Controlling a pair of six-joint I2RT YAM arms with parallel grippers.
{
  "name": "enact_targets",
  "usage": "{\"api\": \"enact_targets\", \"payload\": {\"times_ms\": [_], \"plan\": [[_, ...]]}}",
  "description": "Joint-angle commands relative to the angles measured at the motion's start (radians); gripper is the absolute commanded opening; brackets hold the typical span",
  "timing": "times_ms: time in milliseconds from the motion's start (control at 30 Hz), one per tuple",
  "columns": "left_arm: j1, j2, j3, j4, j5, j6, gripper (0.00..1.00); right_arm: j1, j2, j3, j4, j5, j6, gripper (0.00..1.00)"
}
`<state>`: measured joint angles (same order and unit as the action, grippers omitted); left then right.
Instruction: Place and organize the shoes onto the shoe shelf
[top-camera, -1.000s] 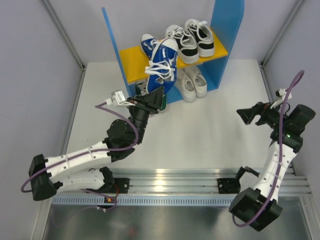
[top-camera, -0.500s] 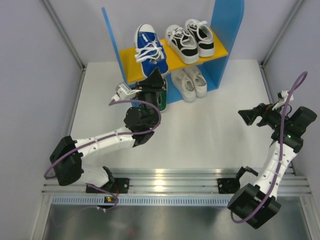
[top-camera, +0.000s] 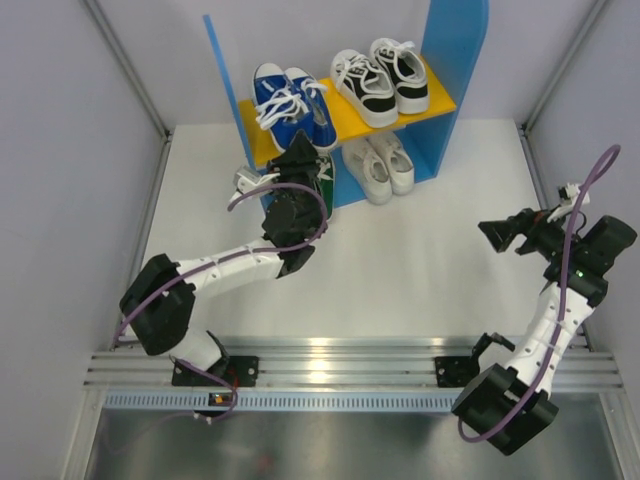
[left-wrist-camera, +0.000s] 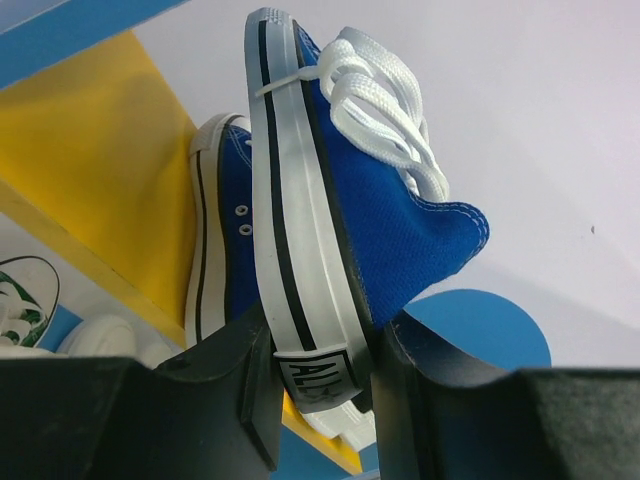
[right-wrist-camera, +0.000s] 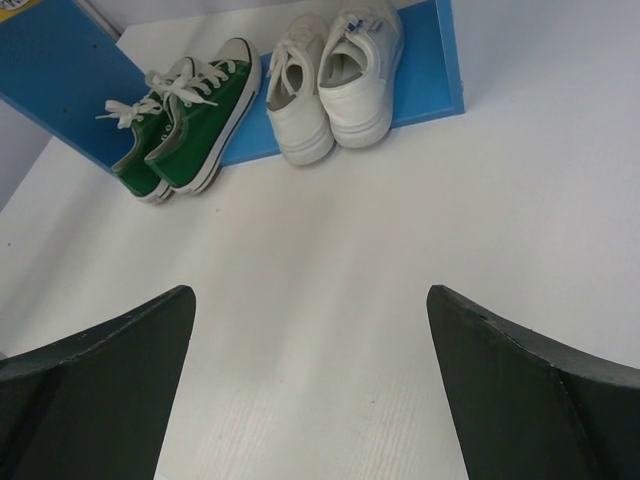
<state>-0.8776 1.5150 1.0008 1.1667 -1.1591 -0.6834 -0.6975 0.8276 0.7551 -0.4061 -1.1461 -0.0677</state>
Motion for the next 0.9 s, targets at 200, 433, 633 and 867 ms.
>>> {"api": "enact_targets", "payload": {"times_ms": [200, 433, 633, 867], "plan": [[0.065, 0.03, 0.067, 0.133, -0.011, -0.157, 0.0, -0.036, -0.002, -0.007, 0.032, -0.052, -0.021, 0.99], [0.1, 0.051, 0.078, 0.035, 0.01, -0.276, 0.0, -0.043, -0.001, -0.008, 0.035, -0.061, -0.017, 0.99], [0.112, 0.042, 0.09, -0.134, 0.024, -0.401, 0.0, -0.053, -0.007, -0.01, 0.035, -0.066, -0.015, 0.99], [0.112, 0.014, 0.091, -0.254, 0.051, -0.458, 0.36, -0.059, -0.007, -0.01, 0.038, -0.072, -0.012, 0.99]]}}
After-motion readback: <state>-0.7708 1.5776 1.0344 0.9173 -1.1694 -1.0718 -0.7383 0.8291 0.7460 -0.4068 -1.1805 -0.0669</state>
